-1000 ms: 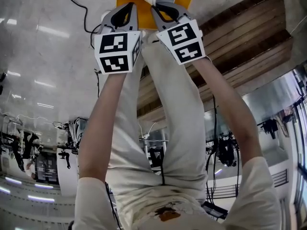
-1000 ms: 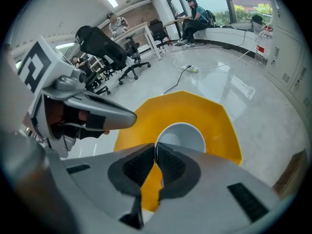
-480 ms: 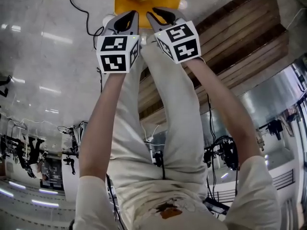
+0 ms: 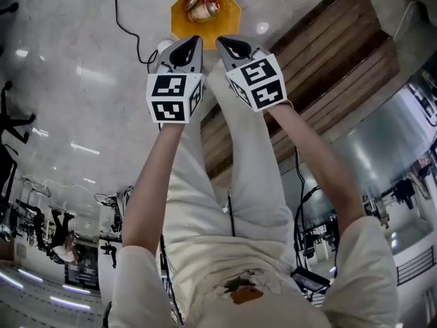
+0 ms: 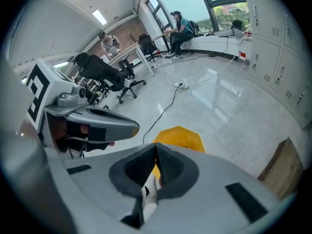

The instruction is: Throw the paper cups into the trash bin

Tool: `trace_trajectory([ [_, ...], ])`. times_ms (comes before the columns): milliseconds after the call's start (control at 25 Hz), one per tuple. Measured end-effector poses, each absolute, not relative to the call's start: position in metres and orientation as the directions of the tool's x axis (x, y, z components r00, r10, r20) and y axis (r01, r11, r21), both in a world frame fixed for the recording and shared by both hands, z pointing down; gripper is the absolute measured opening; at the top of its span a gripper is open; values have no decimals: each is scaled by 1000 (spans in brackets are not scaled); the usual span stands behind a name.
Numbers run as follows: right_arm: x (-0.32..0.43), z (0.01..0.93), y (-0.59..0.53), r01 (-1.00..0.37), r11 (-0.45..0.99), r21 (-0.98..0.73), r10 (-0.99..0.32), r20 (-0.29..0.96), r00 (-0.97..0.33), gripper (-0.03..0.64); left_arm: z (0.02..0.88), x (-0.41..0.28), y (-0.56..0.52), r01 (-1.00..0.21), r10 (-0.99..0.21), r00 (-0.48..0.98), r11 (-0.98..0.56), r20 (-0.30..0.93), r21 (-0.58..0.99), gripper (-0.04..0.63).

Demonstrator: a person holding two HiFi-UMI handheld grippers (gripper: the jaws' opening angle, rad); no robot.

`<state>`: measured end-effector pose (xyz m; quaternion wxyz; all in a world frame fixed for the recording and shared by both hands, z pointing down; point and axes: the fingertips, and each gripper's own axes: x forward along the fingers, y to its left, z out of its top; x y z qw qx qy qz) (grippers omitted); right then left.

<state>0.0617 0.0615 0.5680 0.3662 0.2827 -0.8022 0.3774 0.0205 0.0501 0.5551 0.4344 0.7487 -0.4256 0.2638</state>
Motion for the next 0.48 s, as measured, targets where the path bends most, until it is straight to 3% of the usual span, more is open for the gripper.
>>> trace_trajectory([
  [480,77,358,60,-718,566,-406,-272,730,-628,8,363,42,60,-844,-452,534,-322,714,428,6],
])
